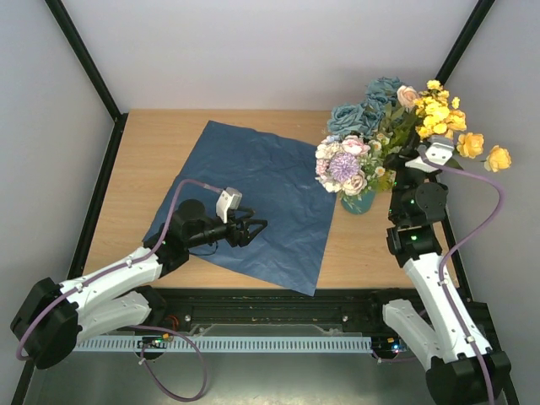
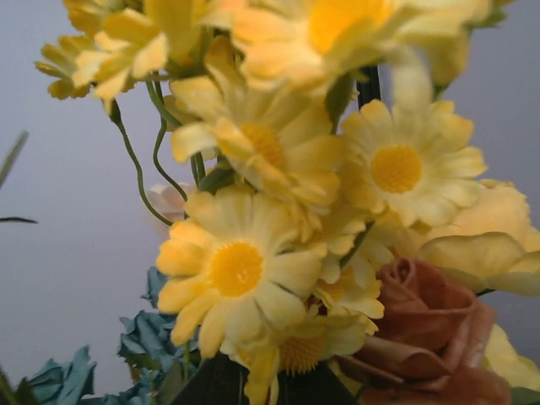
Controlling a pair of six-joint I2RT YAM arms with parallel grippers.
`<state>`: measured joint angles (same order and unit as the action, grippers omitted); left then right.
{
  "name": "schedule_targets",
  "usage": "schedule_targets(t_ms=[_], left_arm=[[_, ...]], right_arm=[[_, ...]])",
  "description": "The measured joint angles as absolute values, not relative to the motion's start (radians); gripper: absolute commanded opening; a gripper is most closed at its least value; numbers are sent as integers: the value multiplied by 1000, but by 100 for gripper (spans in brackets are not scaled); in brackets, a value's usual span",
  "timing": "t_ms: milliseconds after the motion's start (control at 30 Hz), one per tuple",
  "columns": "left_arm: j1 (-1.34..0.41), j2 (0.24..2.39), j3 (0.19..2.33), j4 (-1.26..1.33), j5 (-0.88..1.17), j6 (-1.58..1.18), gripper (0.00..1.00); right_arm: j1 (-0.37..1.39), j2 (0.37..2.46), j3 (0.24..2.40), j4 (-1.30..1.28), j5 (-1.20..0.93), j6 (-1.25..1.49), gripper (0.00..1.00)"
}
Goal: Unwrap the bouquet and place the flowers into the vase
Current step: Insert the fake flower into the vase.
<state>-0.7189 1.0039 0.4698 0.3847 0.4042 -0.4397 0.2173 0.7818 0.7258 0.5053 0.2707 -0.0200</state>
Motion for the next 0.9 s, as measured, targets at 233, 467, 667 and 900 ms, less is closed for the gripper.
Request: schedule_targets(t_ms=[233, 467, 667, 900], left_arm=[[-719, 1014, 470, 391, 405, -445, 71], [-719, 1028, 470, 406, 415, -456, 70], [-719, 1040, 472, 413, 419, -465, 69], [-719, 1069, 499, 414, 426, -482, 69]], right_arm=[[73, 783, 723, 478, 148, 108, 1], [40, 765, 708, 442, 77, 202, 1], [39, 731, 678, 418, 86, 205, 1], [39, 667, 678, 339, 161, 167, 1]])
